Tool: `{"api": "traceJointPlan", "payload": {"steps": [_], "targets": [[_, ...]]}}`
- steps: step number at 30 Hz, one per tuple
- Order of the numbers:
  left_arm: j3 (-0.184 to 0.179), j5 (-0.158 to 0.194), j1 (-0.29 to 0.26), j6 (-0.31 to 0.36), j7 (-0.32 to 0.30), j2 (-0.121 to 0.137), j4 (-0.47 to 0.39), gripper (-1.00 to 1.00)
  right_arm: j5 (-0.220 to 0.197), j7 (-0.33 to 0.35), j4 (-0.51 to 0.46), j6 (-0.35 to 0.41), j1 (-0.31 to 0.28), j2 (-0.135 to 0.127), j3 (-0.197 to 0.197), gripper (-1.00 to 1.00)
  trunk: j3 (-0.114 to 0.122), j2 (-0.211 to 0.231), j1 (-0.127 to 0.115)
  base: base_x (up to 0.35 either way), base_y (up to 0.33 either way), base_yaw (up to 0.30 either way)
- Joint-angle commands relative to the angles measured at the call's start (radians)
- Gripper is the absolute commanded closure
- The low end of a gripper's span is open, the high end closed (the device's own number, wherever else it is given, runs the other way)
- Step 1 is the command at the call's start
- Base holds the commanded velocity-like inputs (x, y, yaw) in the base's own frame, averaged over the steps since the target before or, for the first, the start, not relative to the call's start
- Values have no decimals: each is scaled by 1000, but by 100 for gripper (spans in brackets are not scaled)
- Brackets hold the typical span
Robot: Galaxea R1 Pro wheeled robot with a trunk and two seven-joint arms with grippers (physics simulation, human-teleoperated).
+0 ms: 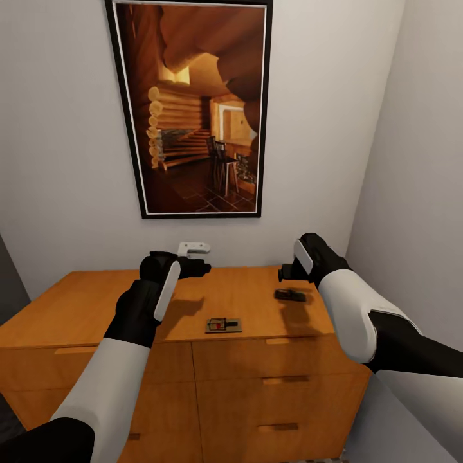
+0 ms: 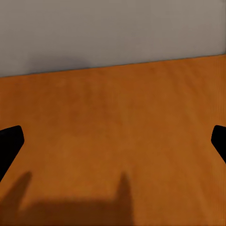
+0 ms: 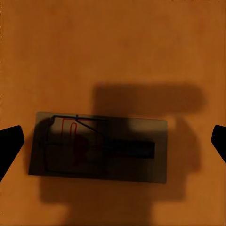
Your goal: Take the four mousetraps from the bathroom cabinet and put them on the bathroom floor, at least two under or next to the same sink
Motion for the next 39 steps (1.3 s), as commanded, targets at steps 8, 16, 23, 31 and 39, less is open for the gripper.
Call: {"api": "traceJointPlan", "payload": {"steps": [8, 16, 23, 31, 39], "targets": [[-1, 10, -1, 4, 10, -1, -1, -100, 7, 0, -6, 3, -1, 3, -15, -100, -1, -1, 0, 2, 2, 0], [-1, 10, -1, 4, 10, -1, 0, -100, 7, -15, -12, 3, -1, 2, -113, -100, -1, -1, 0, 0, 0, 0], [-1, 10, -1, 4, 10, -1, 1, -100, 8, -92, -14, 3, -1, 2, -222, -100, -1, -1, 0, 0, 0, 0], [-1, 10, -1, 4, 10, -1, 2, -100, 7, -185, -16, 3, -1, 3, -286, -100, -1, -1, 0, 0, 0, 0], [-1, 10, -1, 4, 10, -1, 6, -100, 7, -205, -16, 3, -1, 4, -298, -100, -1, -1, 0, 0, 0, 0]]}}
